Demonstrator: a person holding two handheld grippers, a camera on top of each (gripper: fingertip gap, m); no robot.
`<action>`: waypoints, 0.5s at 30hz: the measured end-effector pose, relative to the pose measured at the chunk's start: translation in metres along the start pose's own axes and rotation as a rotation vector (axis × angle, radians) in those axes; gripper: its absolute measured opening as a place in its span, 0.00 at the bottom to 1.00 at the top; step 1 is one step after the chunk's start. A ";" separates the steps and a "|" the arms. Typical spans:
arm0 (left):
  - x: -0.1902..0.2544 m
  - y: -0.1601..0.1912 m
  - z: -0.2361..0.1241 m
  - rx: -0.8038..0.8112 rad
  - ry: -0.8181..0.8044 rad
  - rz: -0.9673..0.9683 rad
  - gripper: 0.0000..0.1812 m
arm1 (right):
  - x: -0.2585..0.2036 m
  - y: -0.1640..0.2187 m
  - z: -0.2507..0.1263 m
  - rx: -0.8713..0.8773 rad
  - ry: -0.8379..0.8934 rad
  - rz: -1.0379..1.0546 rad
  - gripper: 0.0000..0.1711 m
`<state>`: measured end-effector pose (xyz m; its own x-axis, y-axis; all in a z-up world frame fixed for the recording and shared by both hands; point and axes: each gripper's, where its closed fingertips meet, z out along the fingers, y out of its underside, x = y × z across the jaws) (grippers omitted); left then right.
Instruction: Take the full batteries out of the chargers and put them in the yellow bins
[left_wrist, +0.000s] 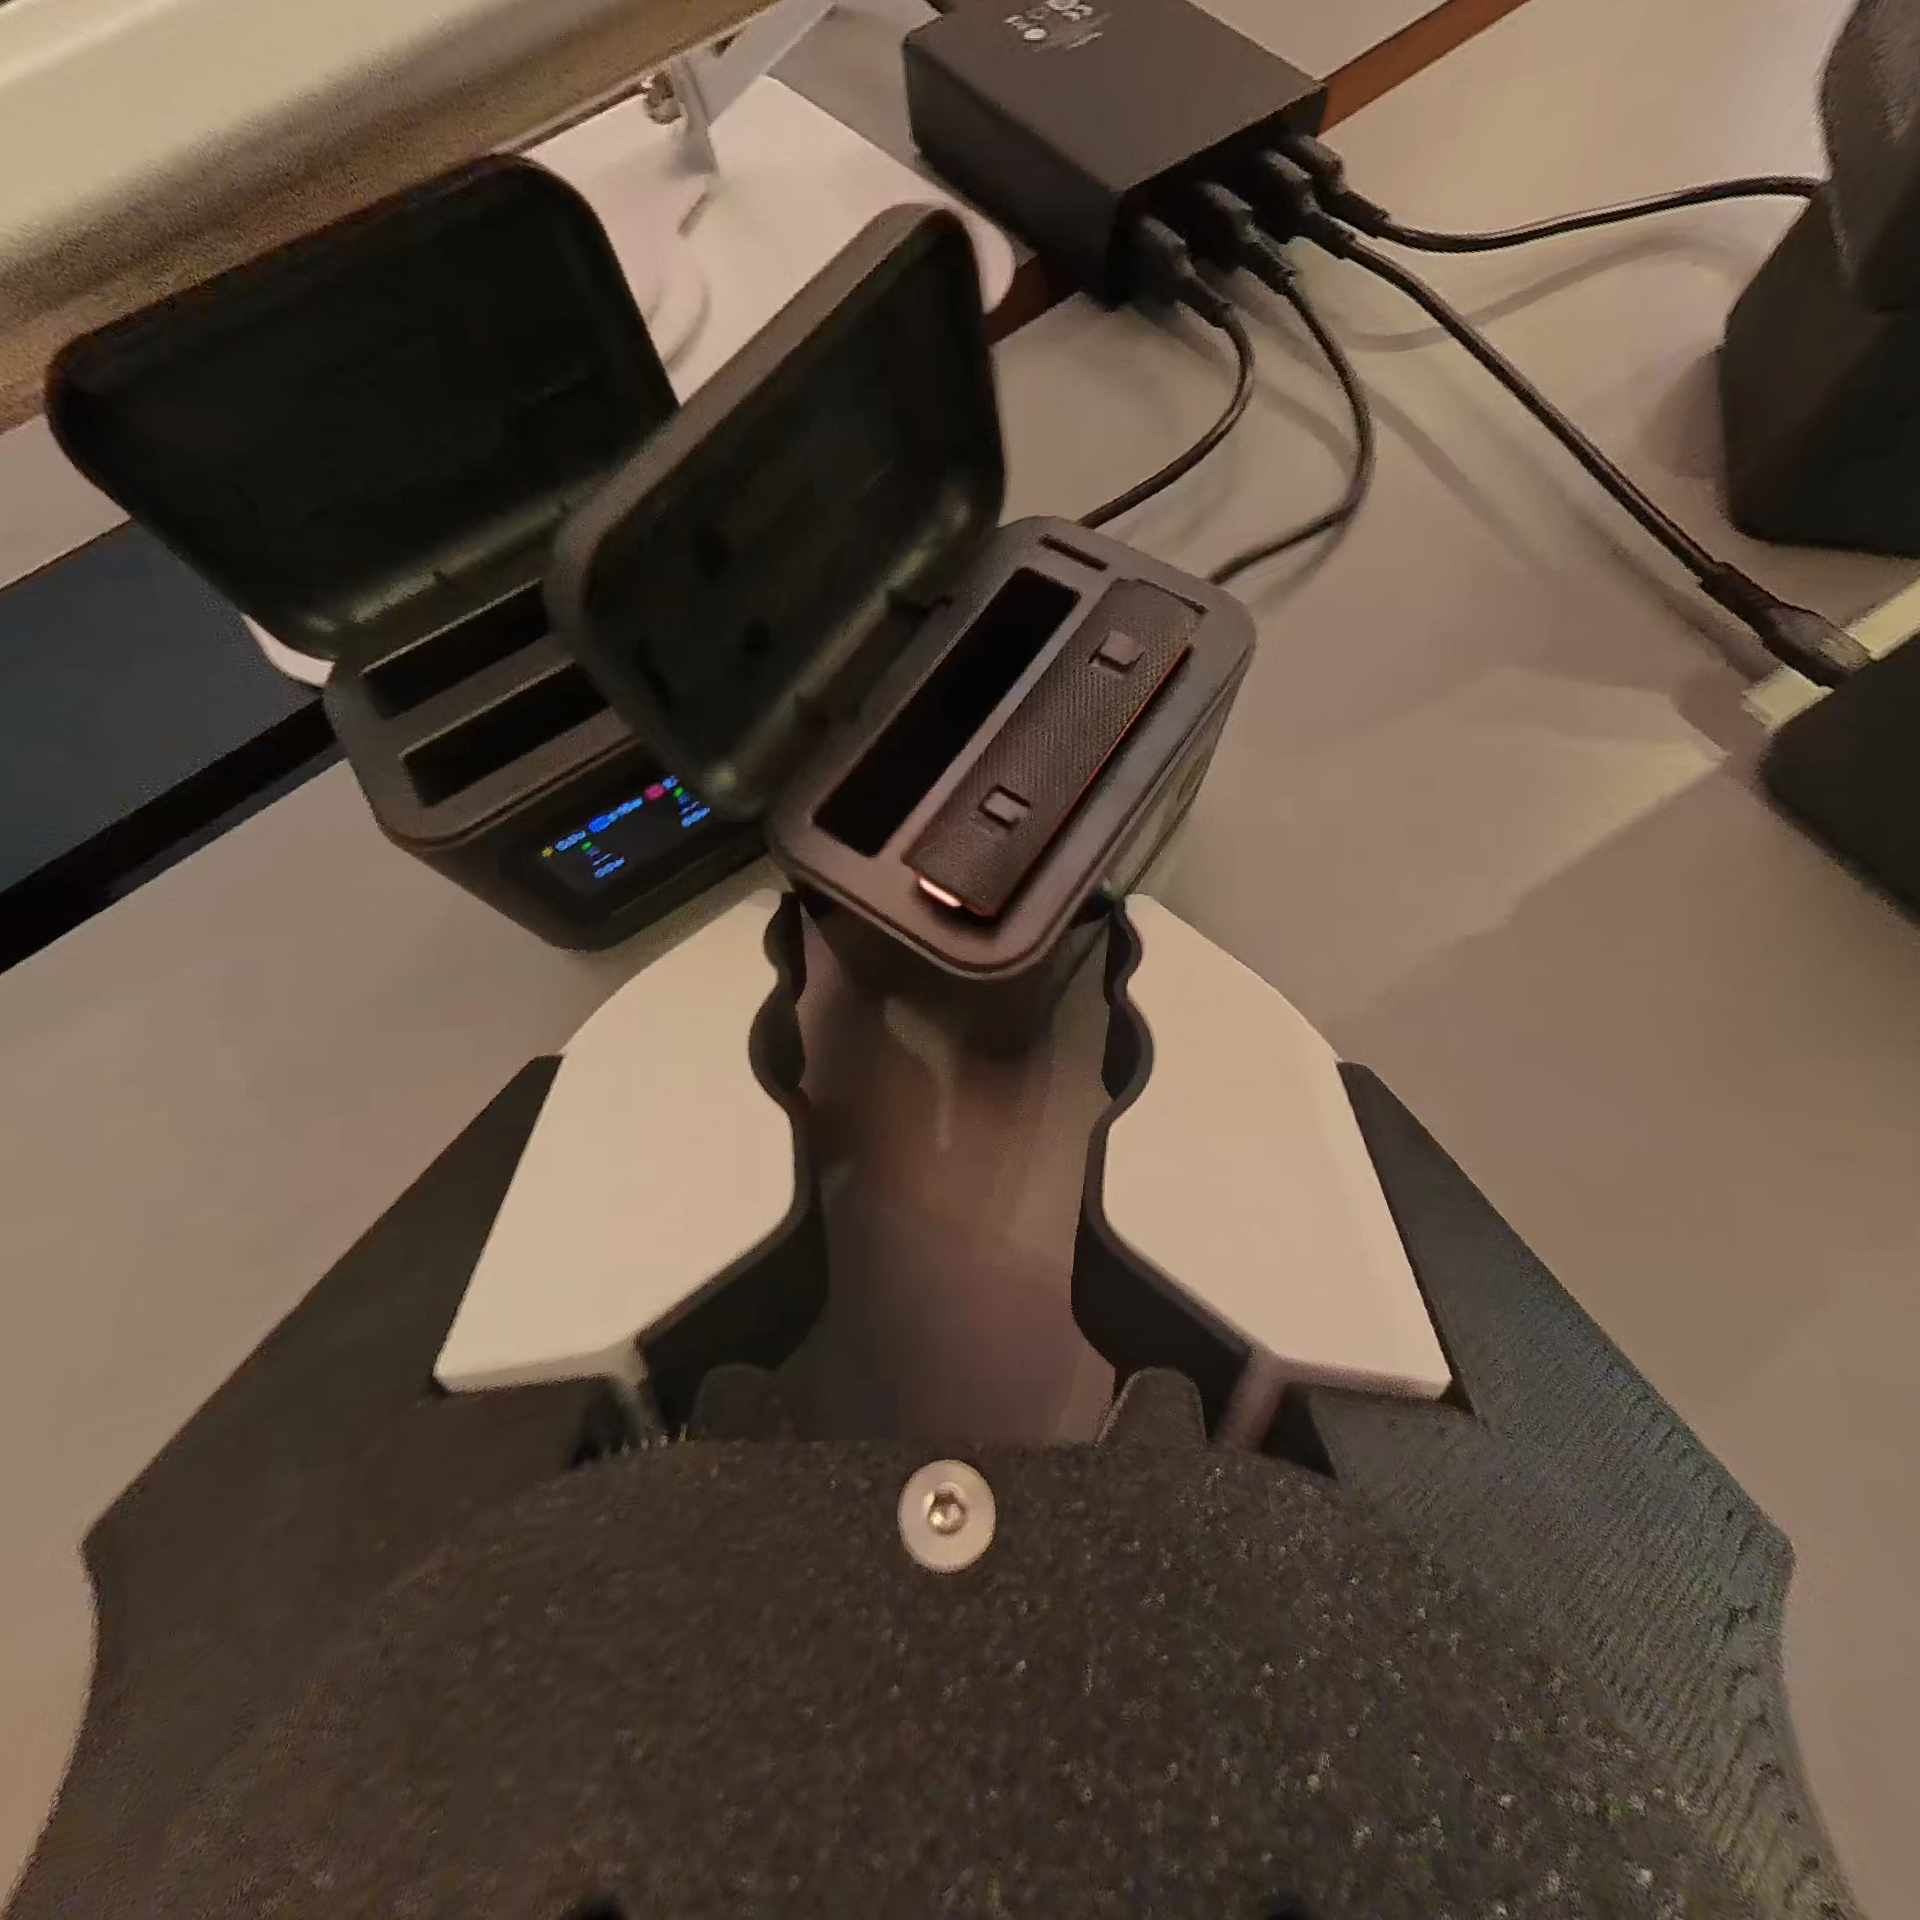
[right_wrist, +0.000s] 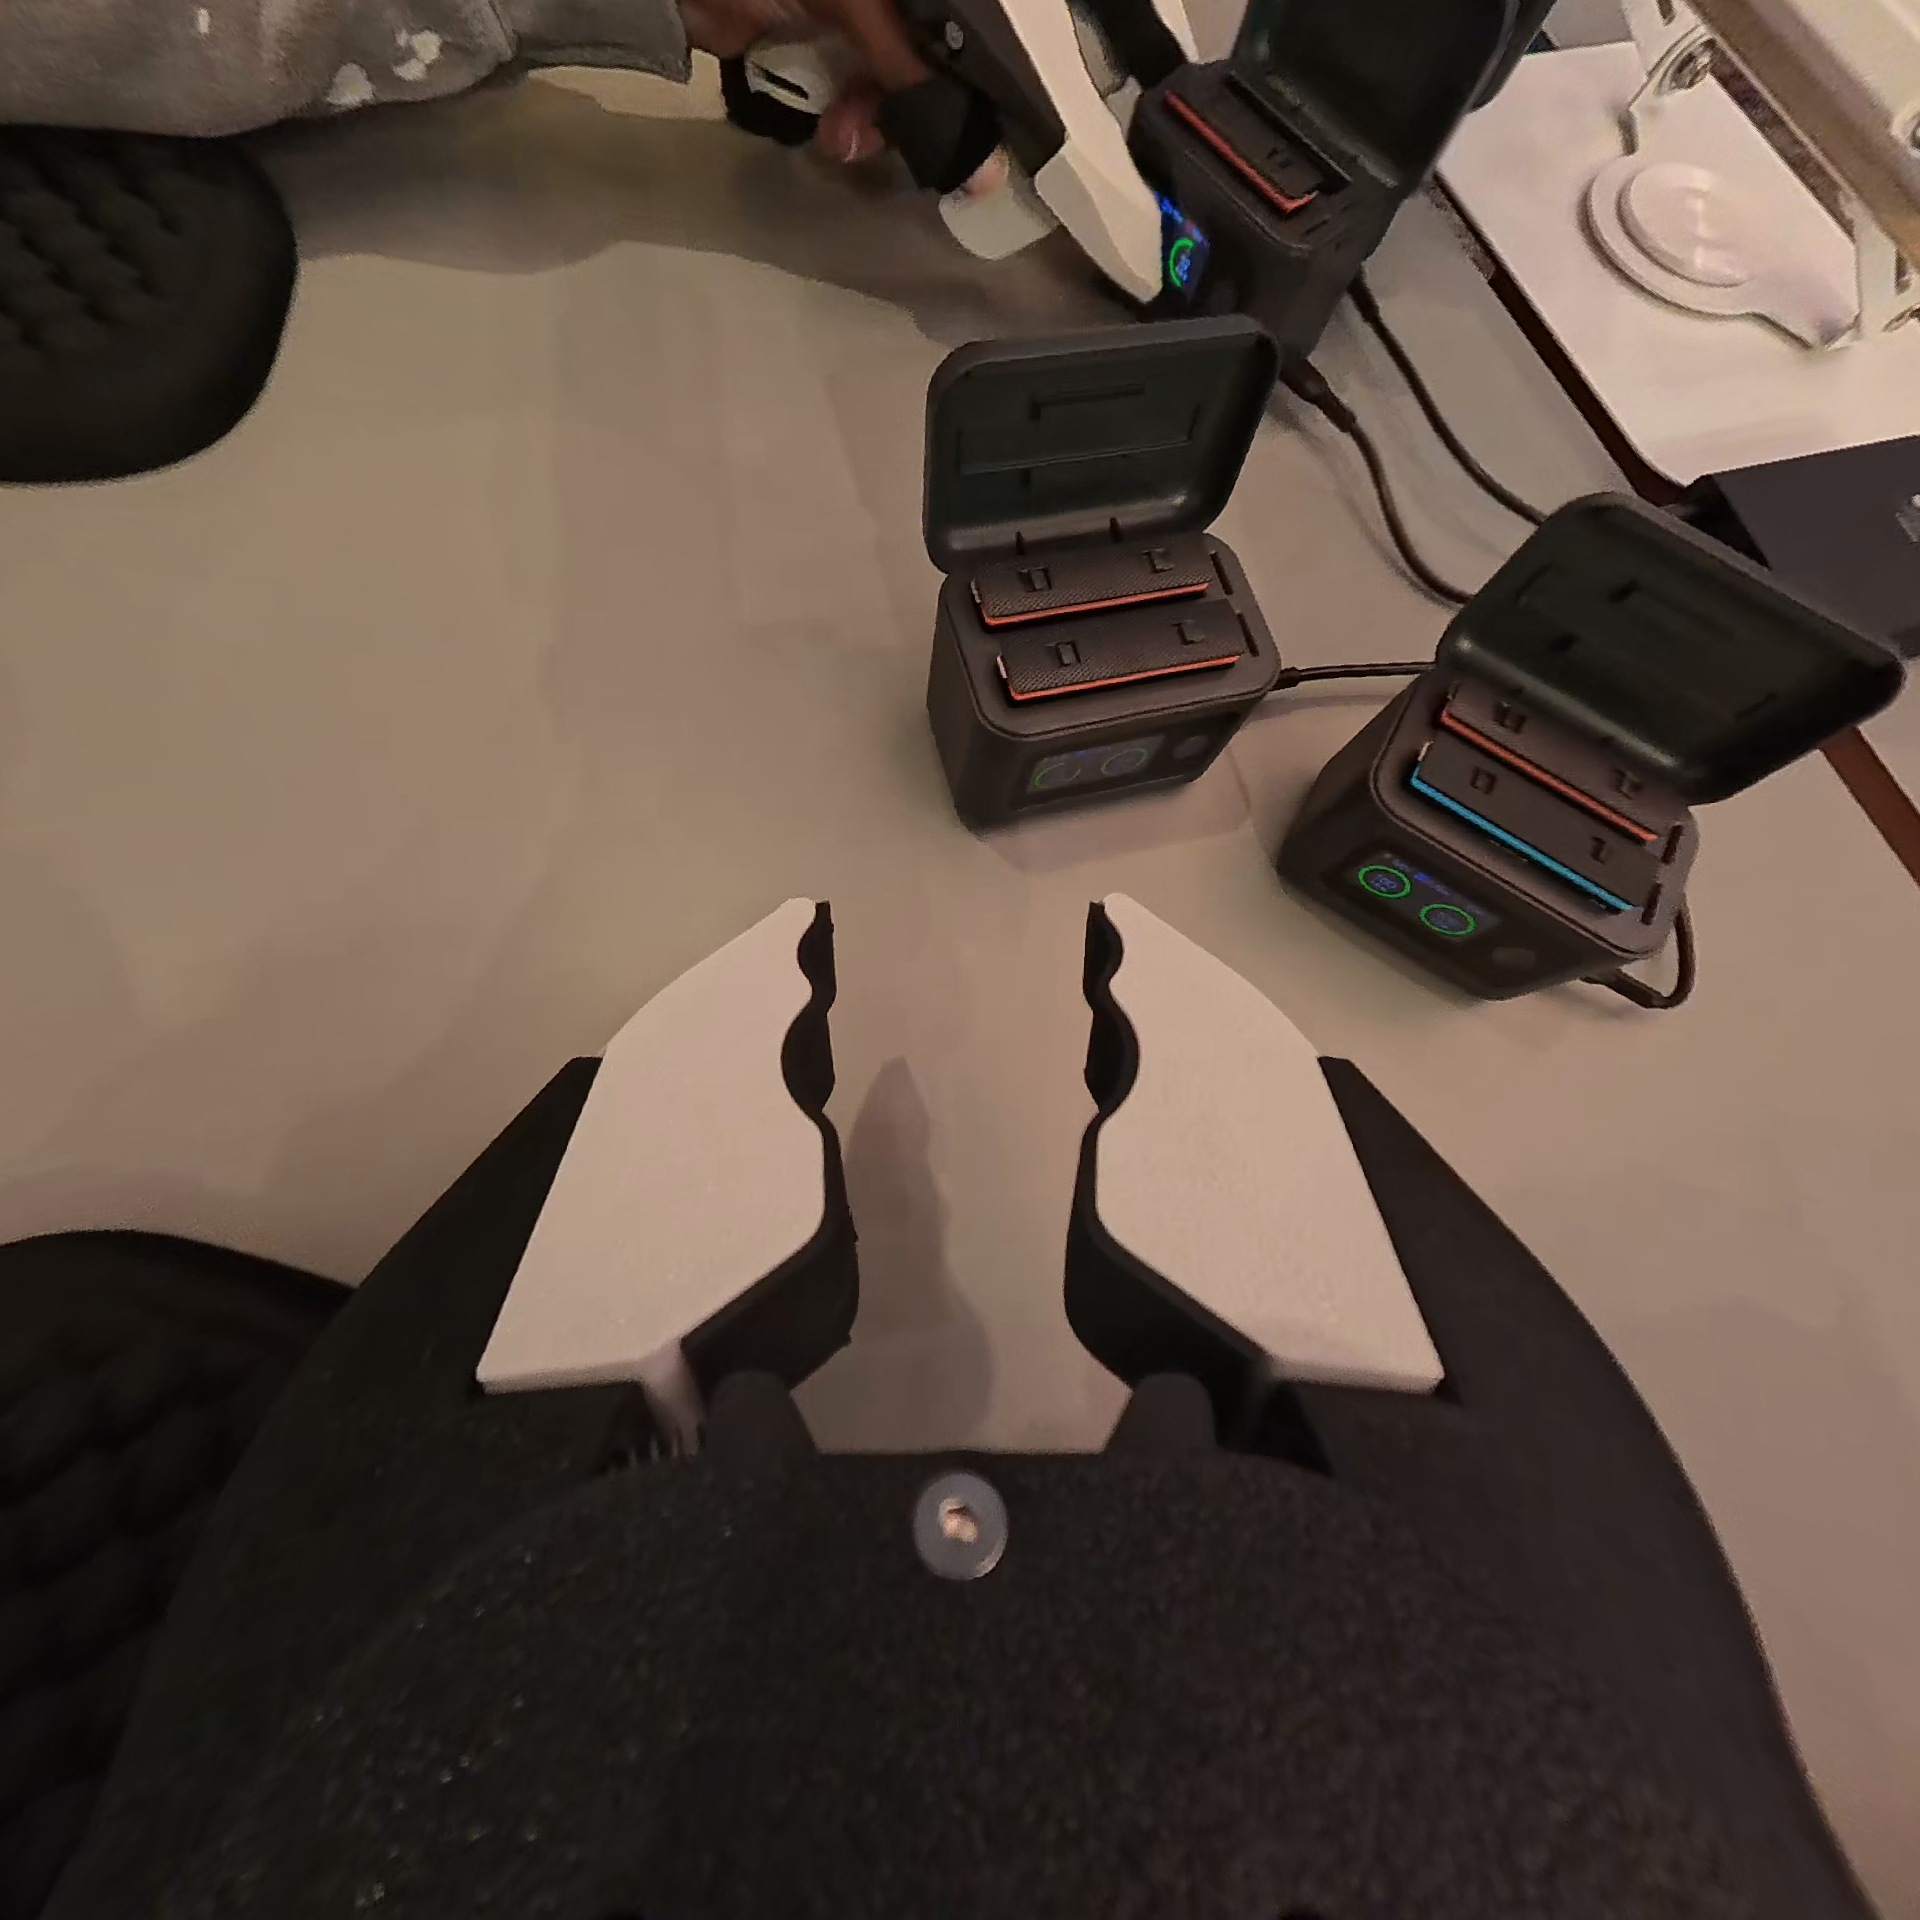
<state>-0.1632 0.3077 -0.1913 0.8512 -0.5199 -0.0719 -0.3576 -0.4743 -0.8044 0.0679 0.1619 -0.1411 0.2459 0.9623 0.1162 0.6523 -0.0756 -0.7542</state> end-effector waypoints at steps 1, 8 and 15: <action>-0.004 0.000 0.000 0.001 -0.018 -0.008 0.30 | 0.001 -0.001 0.002 -0.002 0.004 -0.003 0.28; 0.000 0.018 -0.016 -0.039 -0.073 -0.024 0.34 | 0.014 -0.012 0.030 -0.081 0.007 -0.132 0.42; 0.055 0.014 -0.056 0.046 -0.007 0.024 0.33 | 0.036 -0.010 0.067 -0.362 -0.084 -0.399 0.57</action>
<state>-0.1427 0.2330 -0.1733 0.8455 -0.5253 -0.0959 -0.3601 -0.4284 -0.8287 0.0221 0.2148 -0.1729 -0.1197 0.9512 0.2843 0.8920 0.2288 -0.3899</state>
